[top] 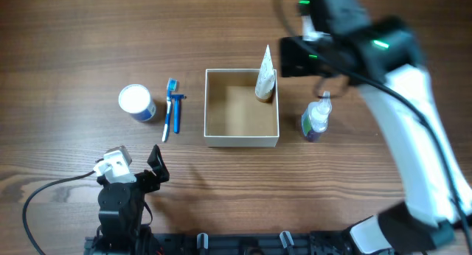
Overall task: Pack container
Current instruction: 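Move the right gripper to the blue-liquid bottle and grasp it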
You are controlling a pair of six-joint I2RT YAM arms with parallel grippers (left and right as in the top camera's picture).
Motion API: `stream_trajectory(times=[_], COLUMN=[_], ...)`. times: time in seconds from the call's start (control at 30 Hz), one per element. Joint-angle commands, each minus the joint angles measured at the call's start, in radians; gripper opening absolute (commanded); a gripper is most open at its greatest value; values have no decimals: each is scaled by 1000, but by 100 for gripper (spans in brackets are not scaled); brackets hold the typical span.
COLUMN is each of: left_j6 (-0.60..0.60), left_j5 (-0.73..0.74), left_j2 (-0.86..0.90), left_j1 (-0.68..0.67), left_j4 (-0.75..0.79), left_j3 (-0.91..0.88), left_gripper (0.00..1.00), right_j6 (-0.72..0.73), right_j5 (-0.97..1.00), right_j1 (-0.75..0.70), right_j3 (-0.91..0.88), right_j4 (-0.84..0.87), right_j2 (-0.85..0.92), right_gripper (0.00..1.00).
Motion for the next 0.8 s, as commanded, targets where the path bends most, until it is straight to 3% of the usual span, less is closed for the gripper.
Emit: stream_trajectory(times=[0.0, 0.17, 0.43, 0.77], left_j6=[-6, -6, -6, -6], left_j5=[5, 5, 5, 5], left_j2=[-8, -8, -8, -8], left_j1=[7, 7, 7, 7], left_j4=[1, 1, 2, 2], left_j3=[-2, -2, -2, -2], left_gripper=[100, 100, 100, 100], right_j6=[75, 75, 73, 72], right_j5=[-4, -4, -71, -92], right_j1=[-71, -126, -174, -180], right_j3=[-3, -168, -567, -685], right_j4=[-82, -78, 163, 266], right_j2=[-5, -3, -3, -3], right_gripper=[91, 93, 91, 71])
